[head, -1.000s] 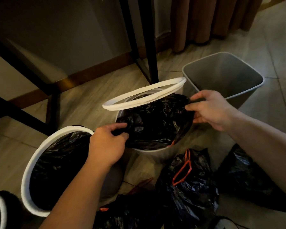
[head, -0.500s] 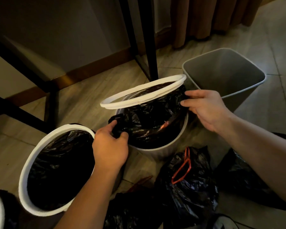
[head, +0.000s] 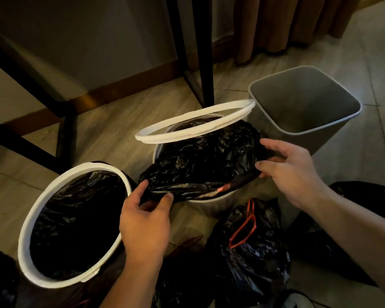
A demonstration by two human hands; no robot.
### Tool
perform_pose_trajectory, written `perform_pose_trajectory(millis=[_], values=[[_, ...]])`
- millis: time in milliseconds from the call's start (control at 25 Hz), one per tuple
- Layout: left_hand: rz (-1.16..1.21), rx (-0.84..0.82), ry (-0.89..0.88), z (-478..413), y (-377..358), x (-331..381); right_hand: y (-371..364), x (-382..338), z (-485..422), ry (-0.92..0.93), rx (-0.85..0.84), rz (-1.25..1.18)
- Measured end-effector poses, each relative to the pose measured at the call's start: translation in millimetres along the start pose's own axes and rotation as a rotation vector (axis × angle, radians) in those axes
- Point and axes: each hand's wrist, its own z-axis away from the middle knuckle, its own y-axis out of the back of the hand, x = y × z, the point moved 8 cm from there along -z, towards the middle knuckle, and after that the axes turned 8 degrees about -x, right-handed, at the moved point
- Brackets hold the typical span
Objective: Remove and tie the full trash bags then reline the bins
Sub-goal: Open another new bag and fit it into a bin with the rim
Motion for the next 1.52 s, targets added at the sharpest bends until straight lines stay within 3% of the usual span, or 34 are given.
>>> perform_pose_trajectory(millis=[160, 280, 400, 640, 760, 880, 960, 1040, 1120, 1280, 1520], values=[[0.066, -0.045, -0.053, 2, -6, -8, -4, 18, 6, -0.017, -0.044, -0.178], [-0.119, -0.149, -0.158, 7, -14, -7, 1, 25, 6, 0.007, -0.033, -0.258], [-0.147, -0.225, -0.140, 13, -24, -16, 1, 34, 4, -0.003, -0.026, -0.266], [-0.147, -0.223, -0.112, -5, -26, -18, -7, 47, -5, -0.079, 0.073, -0.220], [0.069, -0.229, 0.005, -11, -30, -19, -1, 48, -10, -0.159, 0.173, -0.165], [0.240, -0.153, 0.080, -10, -23, -9, 3, 17, -14, -0.041, 0.200, -0.104], [0.130, -0.092, 0.009, -19, -13, 12, -7, -16, -25, 0.126, 0.082, -0.066], [-0.151, -0.090, -0.078, -36, -12, 42, -21, -42, -40, 0.214, -0.019, 0.099], [-0.446, -0.132, -0.178, -56, -22, 70, -31, -60, -55, 0.231, -0.069, 0.307], [-0.904, -0.265, -0.354, -90, -56, 95, -36, -72, -81, 0.141, -0.134, 0.482], [-1.305, -0.448, -0.385, -124, -90, 88, -47, -87, -100, 0.230, -0.171, 0.691]])
